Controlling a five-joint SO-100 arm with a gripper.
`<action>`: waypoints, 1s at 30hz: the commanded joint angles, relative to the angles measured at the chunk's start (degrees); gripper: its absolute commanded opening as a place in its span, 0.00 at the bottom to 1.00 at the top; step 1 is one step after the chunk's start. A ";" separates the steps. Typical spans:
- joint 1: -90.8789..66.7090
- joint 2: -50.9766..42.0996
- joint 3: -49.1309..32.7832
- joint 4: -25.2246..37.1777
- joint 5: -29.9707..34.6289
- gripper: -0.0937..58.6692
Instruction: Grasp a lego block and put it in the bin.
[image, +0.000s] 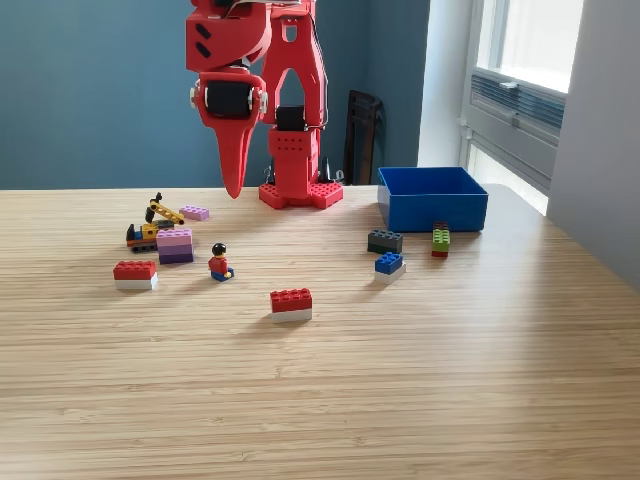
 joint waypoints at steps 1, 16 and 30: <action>2.72 0.88 -2.81 -1.32 -1.41 0.00; 11.16 0.70 3.16 -10.37 -5.19 0.00; 15.12 0.35 4.31 -10.46 -16.35 0.13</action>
